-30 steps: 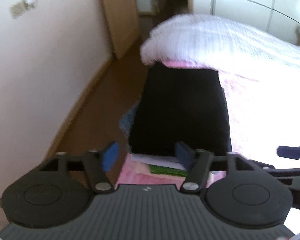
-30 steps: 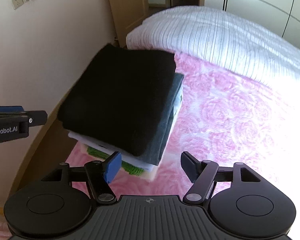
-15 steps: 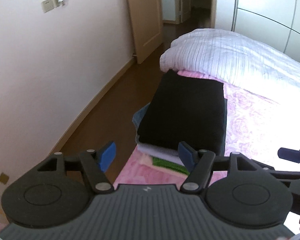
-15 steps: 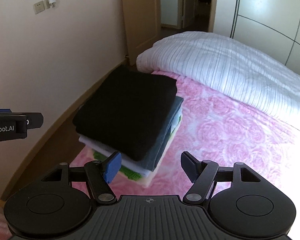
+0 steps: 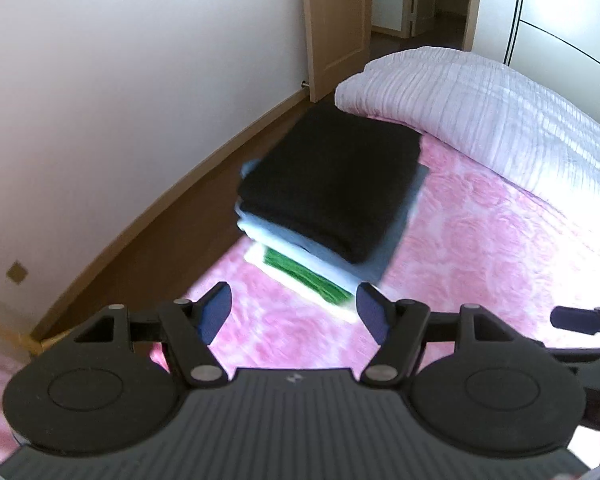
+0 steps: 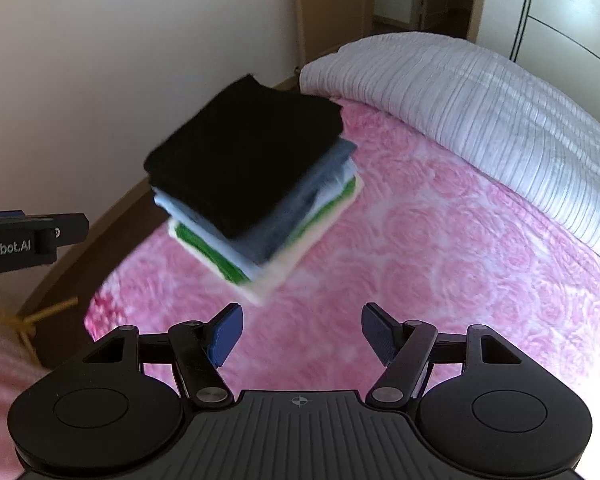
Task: Fold clothes
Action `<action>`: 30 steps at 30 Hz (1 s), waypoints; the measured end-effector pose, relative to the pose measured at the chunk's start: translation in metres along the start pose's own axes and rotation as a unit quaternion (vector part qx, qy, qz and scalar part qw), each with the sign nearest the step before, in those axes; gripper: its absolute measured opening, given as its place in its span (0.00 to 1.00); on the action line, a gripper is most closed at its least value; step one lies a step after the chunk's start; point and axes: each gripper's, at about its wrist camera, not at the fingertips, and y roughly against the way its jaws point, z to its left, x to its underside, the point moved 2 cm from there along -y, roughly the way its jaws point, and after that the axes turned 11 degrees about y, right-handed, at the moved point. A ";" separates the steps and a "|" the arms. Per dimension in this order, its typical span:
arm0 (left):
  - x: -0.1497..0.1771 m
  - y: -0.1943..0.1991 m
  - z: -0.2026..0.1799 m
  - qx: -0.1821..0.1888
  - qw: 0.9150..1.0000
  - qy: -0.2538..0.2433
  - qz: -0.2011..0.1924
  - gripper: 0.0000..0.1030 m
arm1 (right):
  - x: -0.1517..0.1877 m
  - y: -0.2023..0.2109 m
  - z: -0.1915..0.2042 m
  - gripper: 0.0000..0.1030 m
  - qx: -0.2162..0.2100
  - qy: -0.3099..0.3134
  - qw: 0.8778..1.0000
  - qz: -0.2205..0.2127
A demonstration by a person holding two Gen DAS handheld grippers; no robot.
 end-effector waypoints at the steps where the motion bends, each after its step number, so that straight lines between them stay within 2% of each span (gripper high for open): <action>1: 0.008 0.007 -0.007 -0.002 1.000 0.004 0.001 0.64 | 0.005 0.005 -0.007 0.67 -0.003 0.006 1.000 0.002; 11: 0.080 0.062 -0.063 -0.037 0.998 0.054 0.009 0.64 | 0.048 0.041 -0.052 0.67 -0.036 0.091 0.995 0.006; 19: 0.097 0.066 -0.093 -0.057 0.994 0.092 0.009 0.64 | 0.066 0.050 -0.079 0.67 -0.056 0.128 0.990 0.009; 30: 0.099 0.048 -0.128 -0.099 0.982 0.158 0.011 0.64 | 0.052 0.032 -0.116 0.67 -0.066 0.158 0.985 0.020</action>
